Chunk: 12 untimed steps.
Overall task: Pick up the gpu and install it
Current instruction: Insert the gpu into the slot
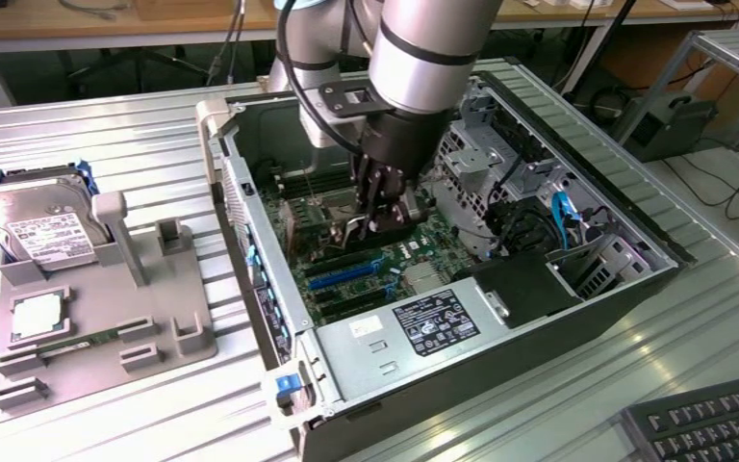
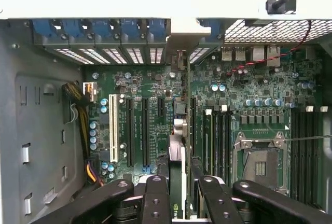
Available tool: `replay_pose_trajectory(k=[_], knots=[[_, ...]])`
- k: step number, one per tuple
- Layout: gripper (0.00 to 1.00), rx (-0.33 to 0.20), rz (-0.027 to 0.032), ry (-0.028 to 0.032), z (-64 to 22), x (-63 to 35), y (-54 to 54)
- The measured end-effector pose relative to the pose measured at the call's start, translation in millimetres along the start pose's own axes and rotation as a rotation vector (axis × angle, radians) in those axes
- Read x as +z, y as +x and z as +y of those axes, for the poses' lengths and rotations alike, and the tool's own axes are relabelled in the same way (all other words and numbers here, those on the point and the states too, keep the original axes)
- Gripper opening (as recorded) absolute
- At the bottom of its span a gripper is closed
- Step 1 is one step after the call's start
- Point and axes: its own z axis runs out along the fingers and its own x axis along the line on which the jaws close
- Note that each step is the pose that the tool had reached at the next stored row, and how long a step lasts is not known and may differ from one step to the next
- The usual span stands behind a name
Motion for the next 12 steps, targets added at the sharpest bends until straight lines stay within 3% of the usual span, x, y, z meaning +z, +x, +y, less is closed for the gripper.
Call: replay_pose_trajectory(k=[6,12], knots=[[0.26,0.024,-0.0012,0.0037,3.2,8.9,0.1],[0.26,0.023,-0.0015,0.0165,9.5,19.0,0.7]])
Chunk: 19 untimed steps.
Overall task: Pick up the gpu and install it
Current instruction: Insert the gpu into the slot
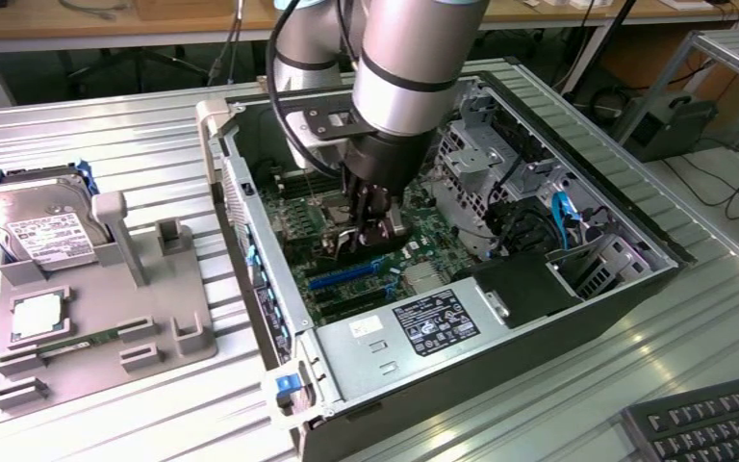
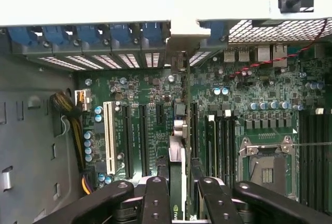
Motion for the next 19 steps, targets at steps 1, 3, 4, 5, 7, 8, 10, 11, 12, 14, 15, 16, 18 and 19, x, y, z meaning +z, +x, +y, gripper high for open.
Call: replay_pose_trajectory(k=[1,3,4,5,7,8,10,11,12,14,15,16,18,19], knots=[[0.26,0.0,0.0001,0.0008,-0.1,1.5,0.1],[0.26,0.0,0.0001,0.0012,-0.1,3.1,0.2],[0.26,0.0,0.0002,0.0013,0.0,3.4,0.2],[0.26,0.0,0.0001,0.0013,0.0,3.9,0.2],[0.26,0.0,-0.0002,0.0025,-0.1,6.6,0.3],[0.26,0.0,-0.0002,0.0034,-0.1,7.6,0.4],[0.26,0.0,0.0001,0.0057,-0.2,8.1,0.4],[0.26,0.0,0.0,0.0067,-0.2,8.2,0.4],[0.26,0.0,-0.0001,0.0072,-0.2,8.2,0.4],[0.26,0.0,-0.0002,0.0081,-0.3,8.3,0.4],[0.26,0.0,0.0,0.0085,-0.6,8.3,0.4],[0.26,0.0,0.0,0.0088,-1.1,8.3,0.4],[0.26,0.0,0.0005,0.0096,-2.4,8.2,0.3],[0.26,0.0,0.0005,0.0104,-2.6,8.2,0.3]])
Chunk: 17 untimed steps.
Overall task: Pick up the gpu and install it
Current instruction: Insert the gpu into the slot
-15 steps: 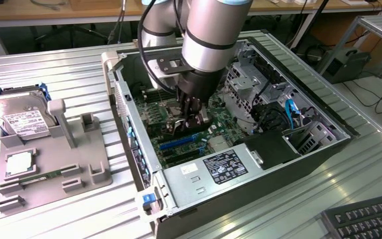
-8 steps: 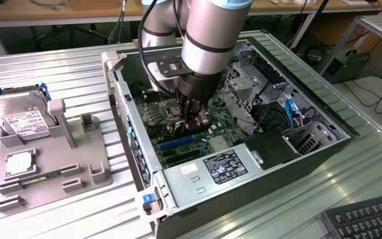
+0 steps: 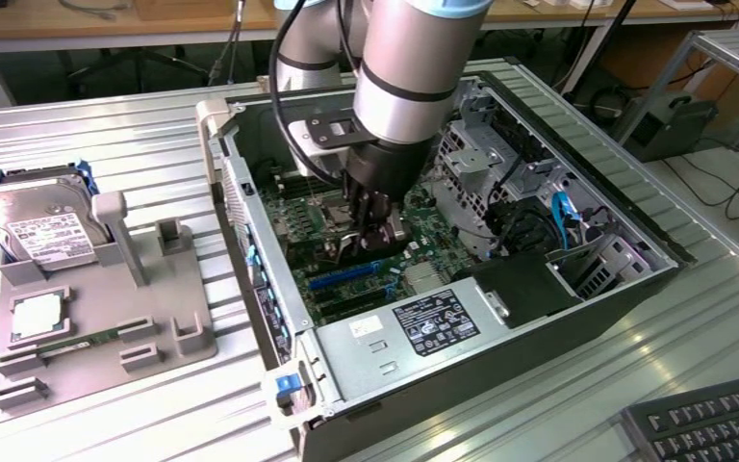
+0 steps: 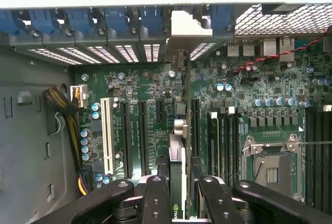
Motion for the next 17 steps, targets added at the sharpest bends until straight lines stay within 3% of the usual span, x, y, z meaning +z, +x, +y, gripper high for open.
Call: replay_pose_trajectory(k=[7,10,12,17], knots=[[0.26,0.0,-0.0003,0.0225,3.6,5.0,0.4],[0.26,0.0,0.0009,0.0253,7.8,6.8,0.6],[0.26,0.0,0.0046,0.0255,8.4,8.2,0.7],[0.26,0.0,0.005,0.0274,8.4,13.3,1.0]])
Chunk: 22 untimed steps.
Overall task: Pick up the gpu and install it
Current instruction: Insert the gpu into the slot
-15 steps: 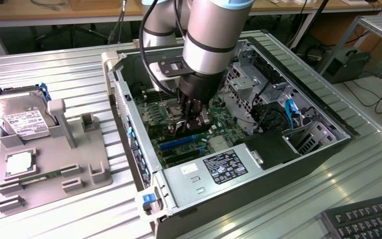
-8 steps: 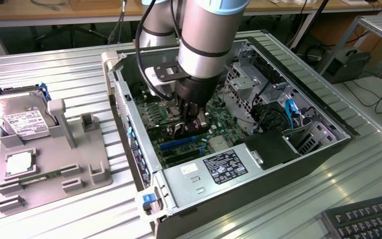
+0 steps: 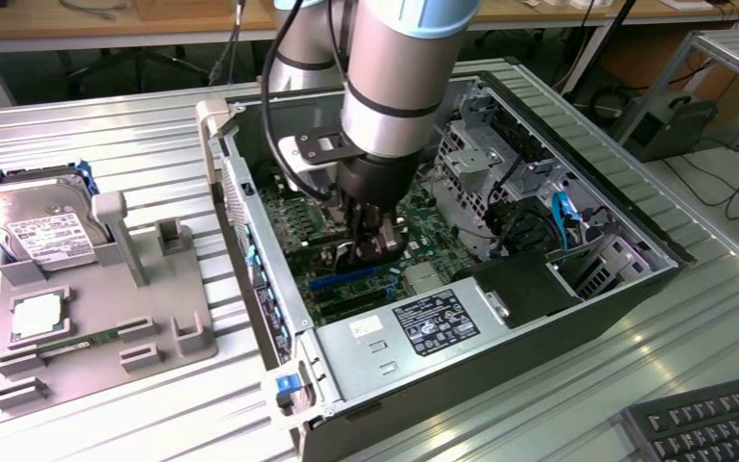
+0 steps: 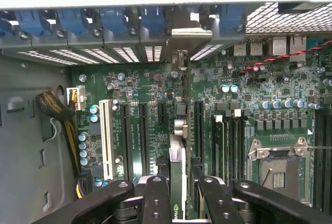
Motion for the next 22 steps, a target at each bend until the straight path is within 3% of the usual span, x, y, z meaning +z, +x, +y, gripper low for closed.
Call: replay_pose_trajectory(k=[6,11,22], knots=[[0.26,0.0,-0.0005,0.0027,1.4,5.7,0.3],[0.26,-0.001,-0.01,0.0023,1.8,7.1,-0.1],[0.26,-0.022,-0.0104,0.0014,1.9,10.6,-1.9]])
